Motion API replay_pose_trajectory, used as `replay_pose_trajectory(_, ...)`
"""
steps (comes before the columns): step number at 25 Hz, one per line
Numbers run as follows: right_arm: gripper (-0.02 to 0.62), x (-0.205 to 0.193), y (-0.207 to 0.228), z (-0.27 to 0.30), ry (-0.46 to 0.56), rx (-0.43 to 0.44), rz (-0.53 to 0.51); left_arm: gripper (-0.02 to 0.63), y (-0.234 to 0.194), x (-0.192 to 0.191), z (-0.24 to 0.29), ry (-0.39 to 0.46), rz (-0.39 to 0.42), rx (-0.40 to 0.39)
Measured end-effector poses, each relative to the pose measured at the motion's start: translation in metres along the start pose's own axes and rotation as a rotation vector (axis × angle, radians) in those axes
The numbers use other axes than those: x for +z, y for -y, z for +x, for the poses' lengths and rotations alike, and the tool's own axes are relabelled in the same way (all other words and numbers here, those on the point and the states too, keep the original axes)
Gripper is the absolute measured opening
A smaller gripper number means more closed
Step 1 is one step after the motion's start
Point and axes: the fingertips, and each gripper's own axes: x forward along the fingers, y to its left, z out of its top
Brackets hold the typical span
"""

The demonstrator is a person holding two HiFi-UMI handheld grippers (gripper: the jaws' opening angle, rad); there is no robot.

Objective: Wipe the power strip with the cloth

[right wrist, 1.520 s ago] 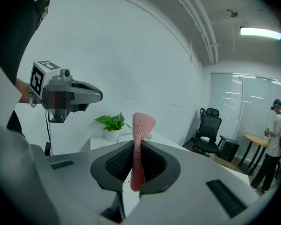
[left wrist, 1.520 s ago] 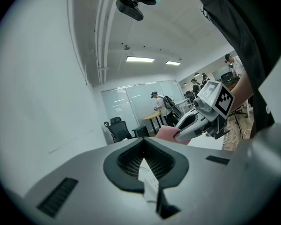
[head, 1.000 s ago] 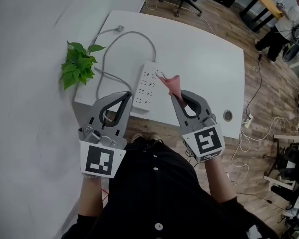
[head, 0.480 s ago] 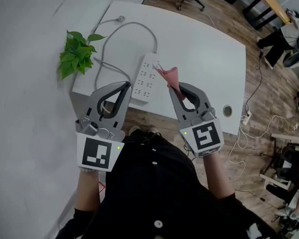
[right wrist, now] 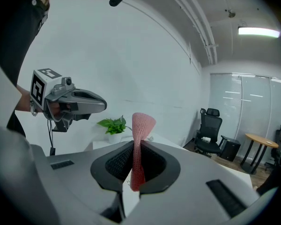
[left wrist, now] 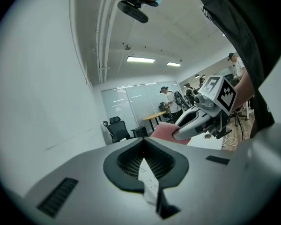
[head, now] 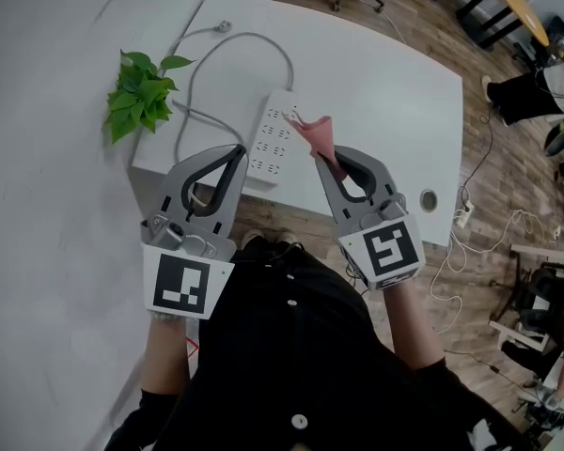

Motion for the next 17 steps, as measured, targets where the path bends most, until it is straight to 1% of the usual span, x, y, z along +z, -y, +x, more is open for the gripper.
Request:
replay_pose_trajectory(4, 0.048, 0.0004, 0.0003, 0.0007, 0.012, -0.004, 0.016, 0.014, -0.0001, -0.0018, -0.0005, -0.001, -0.002, -0.001)
replay_pose_trajectory(17, 0.048, -0.0022, -0.0059, 0.0013, -0.011, 0.006, 0.01, 0.014, -0.0042, -0.0048, -0.0025, -0.004, -0.023, 0.005)
